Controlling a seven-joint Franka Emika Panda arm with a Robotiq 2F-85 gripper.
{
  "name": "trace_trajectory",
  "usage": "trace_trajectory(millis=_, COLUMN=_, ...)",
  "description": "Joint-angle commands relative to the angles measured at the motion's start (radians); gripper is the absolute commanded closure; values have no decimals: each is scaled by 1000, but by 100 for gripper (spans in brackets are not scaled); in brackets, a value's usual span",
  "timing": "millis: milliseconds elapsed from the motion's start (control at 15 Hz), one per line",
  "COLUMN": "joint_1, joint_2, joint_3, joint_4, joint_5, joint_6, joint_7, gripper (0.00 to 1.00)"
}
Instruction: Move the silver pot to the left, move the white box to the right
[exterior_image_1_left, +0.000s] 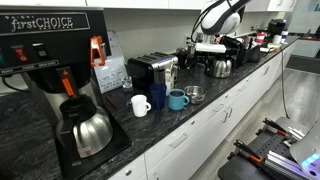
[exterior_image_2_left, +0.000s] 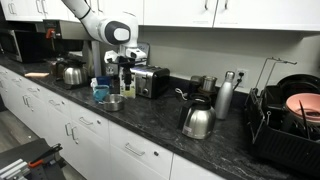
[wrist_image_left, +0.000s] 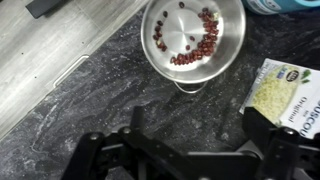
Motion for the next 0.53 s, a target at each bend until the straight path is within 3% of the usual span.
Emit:
trace_trajectory(millis=0, joint_1=8, joint_2=-21, joint_3=19, joint_4=36, joint_5=17, joint_6=45, joint_7=31, gripper=0)
trace_trajectory(millis=467, joint_1=24, joint_2=-45, joint_3=52, joint_4=91, joint_5=26, joint_6=62, joint_7=44, gripper=0)
